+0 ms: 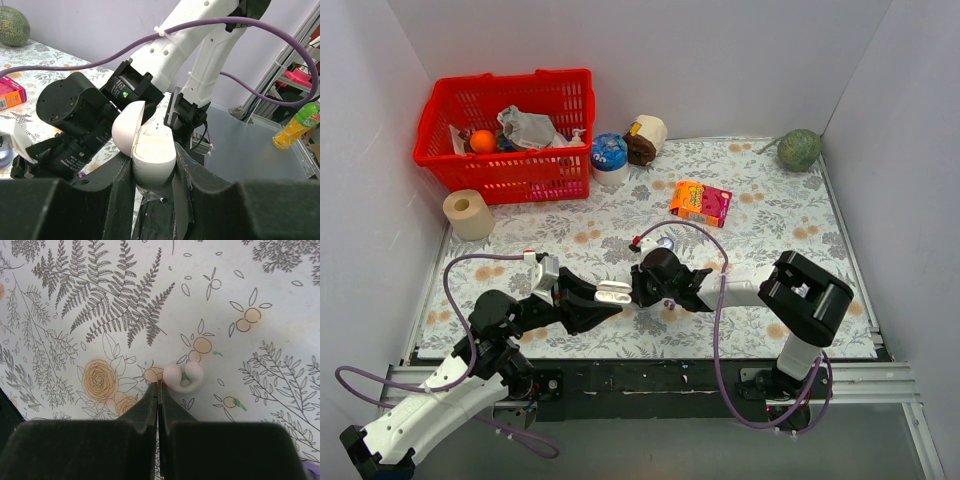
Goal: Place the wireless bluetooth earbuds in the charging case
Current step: Pick up the earbud from the center of the board.
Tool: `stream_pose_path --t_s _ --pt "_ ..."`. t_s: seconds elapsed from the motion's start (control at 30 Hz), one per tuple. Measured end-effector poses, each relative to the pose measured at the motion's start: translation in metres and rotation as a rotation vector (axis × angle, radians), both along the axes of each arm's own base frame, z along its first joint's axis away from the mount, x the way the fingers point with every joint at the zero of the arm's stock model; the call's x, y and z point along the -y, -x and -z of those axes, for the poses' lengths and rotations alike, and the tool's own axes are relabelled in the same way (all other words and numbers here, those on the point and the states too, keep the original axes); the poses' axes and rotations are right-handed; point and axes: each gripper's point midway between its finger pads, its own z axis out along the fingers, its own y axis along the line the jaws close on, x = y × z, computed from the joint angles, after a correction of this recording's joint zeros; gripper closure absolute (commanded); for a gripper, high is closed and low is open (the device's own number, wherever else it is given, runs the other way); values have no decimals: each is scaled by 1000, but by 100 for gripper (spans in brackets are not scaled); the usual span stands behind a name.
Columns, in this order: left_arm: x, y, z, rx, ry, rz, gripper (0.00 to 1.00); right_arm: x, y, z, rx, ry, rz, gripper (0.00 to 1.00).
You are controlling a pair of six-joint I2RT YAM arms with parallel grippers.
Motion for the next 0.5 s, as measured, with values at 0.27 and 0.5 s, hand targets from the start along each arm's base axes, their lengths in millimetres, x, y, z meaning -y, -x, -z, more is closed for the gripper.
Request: stream_pose_path --t_s 0.27,0.5 --pt "0 0 0 0 0 0 100 10 -11 0 28 -3 54 99" --pt "0 0 1 -2 -1 0 100 27 -7 0 58 23 57 79"
